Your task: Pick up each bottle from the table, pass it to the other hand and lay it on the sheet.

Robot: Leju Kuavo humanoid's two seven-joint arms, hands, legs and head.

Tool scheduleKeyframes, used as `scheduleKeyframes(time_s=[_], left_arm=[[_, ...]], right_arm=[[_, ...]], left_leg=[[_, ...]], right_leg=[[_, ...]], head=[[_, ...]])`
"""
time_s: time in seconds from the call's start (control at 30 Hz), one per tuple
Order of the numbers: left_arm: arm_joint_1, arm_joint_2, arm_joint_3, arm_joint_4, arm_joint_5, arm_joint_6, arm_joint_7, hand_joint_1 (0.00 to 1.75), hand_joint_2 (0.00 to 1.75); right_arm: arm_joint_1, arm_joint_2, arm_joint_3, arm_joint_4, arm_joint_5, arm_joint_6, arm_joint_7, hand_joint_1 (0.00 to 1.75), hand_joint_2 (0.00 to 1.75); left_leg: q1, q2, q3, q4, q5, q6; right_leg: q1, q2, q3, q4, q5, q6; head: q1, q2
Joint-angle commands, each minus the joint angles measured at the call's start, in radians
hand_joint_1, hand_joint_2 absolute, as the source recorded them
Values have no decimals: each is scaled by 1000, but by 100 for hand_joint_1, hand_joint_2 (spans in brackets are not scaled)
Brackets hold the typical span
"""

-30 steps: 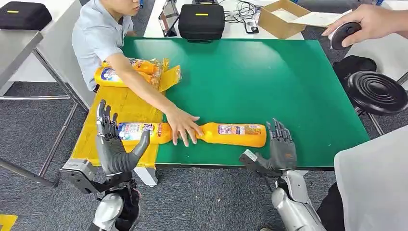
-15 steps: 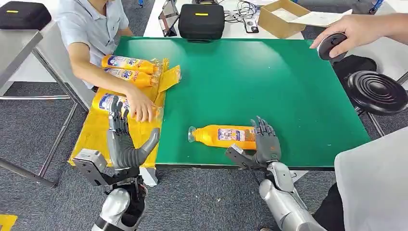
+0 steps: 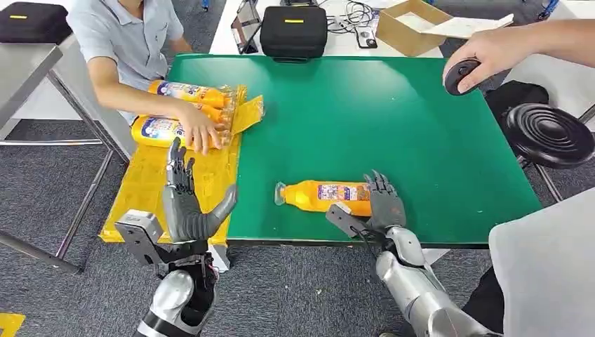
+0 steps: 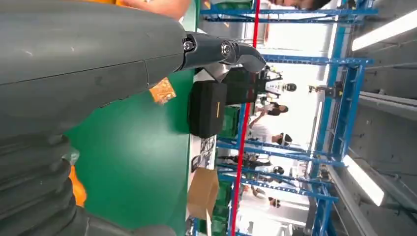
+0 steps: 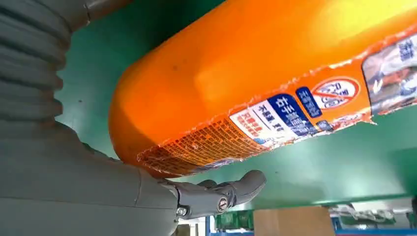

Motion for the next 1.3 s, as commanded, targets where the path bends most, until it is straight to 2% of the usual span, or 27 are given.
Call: scheduleKeyframes(time_s=[0.03, 0.07, 0.1, 0.17, 0.37, 0.4, 0.53, 0.57, 0.6, 0.63, 0.7, 0.77, 0.87, 0.97, 1.17, 1.23, 1.3], left_arm=[[-59, 4, -27, 89, 9, -14, 14, 0, 175], [-66, 3, -32, 95, 10, -18, 15, 0, 175], [-72, 1, -36, 101, 11, -20, 16, 0, 175], [-76, 0, -38, 104, 15, -24, 20, 0, 175], [-85, 3, -32, 111, 25, -29, 25, 0, 175], [-85, 3, -31, 111, 26, -30, 24, 0, 175], [-85, 3, -30, 108, 28, -30, 24, 0, 175], [-84, 3, -30, 105, 28, -30, 24, 0, 175], [-87, 2, -29, 105, 32, -30, 22, 0, 175], [-94, 1, -30, 105, 29, -20, 18, 0, 175], [-83, 6, -22, 99, 27, -7, 15, 0, 175], [-52, 17, -1, 85, 30, 7, 13, 0, 175], [-39, 23, 7, 79, 30, 9, 11, 0, 175], [-2, 28, 36, 63, 31, 30, 9, 0, 175], [4, 32, 40, 64, 28, 27, 7, 0, 175], [22, 34, 46, 76, 63, 13, 80, 0, 175], [39, 44, 46, 103, 113, -39, 134, 0, 175]], right_arm=[[-63, -31, 36, 137, 7, 35, 39, 7, 175], [-72, -34, 38, 144, 7, 60, 35, 63, 175], [-79, -39, 46, 150, 15, 78, 39, 157, 175], [-84, -41, 51, 154, 18, 94, 34, 173, 175], [-58, -36, 41, 155, 1, 99, 1, 175, 175], [-55, -33, 31, 154, -11, 101, -9, 169, 175], [-48, -27, 17, 153, -27, 96, -18, 169, 175], [-47, -24, 7, 152, -39, 94, -30, 148, 175], [-46, -20, -4, 150, -54, 100, -48, 157, 175], [-42, -3, -74, 144, -147, 150, -107, 175, 175], [-30, 0, -74, 129, -153, 137, -142, 175, 175], [-8, 17, -129, 97, -234, 149, -221, 175, 175], [0, 25, -141, 80, -255, 148, -239, 175, 175], [35, 52, -180, -21, -343, 104, -354, 175, 175], [51, 53, -161, -68, -349, 114, -328, 175, 175], [101, 78, -198, -192, -459, 88, -403, 175, 175], [173, 88, -166, -366, -523, 71, -396, 175, 175]], left_leg=[[1, -2, 2, 0, 0, -1], [1, -2, 2, 0, 0, -1], [1, -2, 2, 0, 0, -1], [0, -2, 2, 0, 1, -1], [2, -2, 5, 0, 0, -1], [1, -2, 5, 0, 0, -1], [3, -2, 7, 0, -1, -2], [2, -1, 7, -1, 0, -1], [2, -2, 7, -1, 0, -2], [1, -1, 6, -1, 0, -1], [2, -1, 6, 0, 0, -1], [2, 0, 7, -1, 0, -1], [2, 4, 9, -2, -1, -2], [2, 4, 8, -1, -1, -2], [1, 5, 6, -1, -1, -2], [1, 3, 4, 0, -1, -1], [1, 4, 5, -1, -1, -1]], right_leg=[[1, -2, 3, -1, 0, -2], [2, -2, 4, -1, 0, -2], [1, -2, 3, -1, 0, -2], [0, -2, 3, 0, 0, -1], [2, -2, 7, -1, 0, -2], [1, -2, 6, -1, 0, -1], [3, -2, 8, -2, -1, -3], [2, -2, 8, -2, 0, -1], [3, -2, 9, -3, 0, -2], [2, -1, 7, -2, 0, -1], [2, -2, 7, -2, 0, -2], [2, -1, 7, -2, 0, -1], [3, 2, 9, -3, 0, -2], [3, 3, 7, -2, 0, -3], [2, 4, 5, -1, 0, -2], [2, 3, 4, -1, 0, -1], [1, 4, 4, 0, 0, -1]], head=[[0, 0], [0, 0], [0, 0], [0, 0], [0, 0], [0, 0], [0, 0], [0, 0], [0, 0], [0, 0], [0, 0], [0, 0], [0, 0], [0, 0], [0, 0], [0, 0], [0, 0]])
